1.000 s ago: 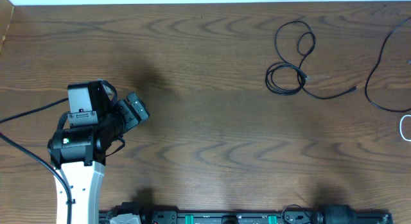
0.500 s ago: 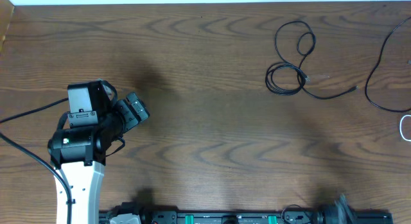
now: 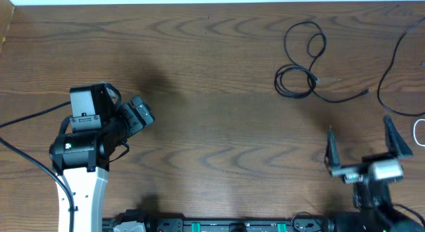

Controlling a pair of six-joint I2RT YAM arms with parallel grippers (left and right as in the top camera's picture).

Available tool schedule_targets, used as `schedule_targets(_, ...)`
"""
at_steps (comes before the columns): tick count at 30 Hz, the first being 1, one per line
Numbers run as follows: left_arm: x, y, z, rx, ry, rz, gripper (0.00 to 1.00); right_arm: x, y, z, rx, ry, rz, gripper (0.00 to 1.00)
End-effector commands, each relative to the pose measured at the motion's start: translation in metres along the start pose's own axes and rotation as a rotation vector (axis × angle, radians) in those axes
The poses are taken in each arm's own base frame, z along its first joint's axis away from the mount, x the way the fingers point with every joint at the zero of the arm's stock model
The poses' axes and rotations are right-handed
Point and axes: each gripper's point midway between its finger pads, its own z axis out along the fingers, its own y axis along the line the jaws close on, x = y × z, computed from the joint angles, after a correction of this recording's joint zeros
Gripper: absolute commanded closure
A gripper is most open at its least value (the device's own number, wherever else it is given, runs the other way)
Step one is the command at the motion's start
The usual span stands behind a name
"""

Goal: Untangle cables

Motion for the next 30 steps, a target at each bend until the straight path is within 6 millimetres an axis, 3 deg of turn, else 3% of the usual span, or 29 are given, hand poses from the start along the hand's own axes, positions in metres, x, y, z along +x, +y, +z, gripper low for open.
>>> schedule_targets(1,-0.001,0.003,0.0,-0.011,-0.004,-0.005,0.01,0.046,-0.026,0.001,0.178,0.043,0.196,0.01)
schedule_targets(8,-0.001,0.003,0.0,-0.011,-0.004,-0.005,0.01,0.1,-0.027,-0.003,0.228,0.132,0.216,0.01)
schedule_targets(13,-0.001,0.003,0.0,-0.011,-0.004,-0.005,0.01,0.128,-0.023,-0.006,0.229,0.182,0.222,0.01)
schedule_targets(30,-0.001,0.003,0.0,-0.011,-0.004,-0.005,0.01,0.197,-0.021,-0.03,0.284,0.459,0.233,0.01)
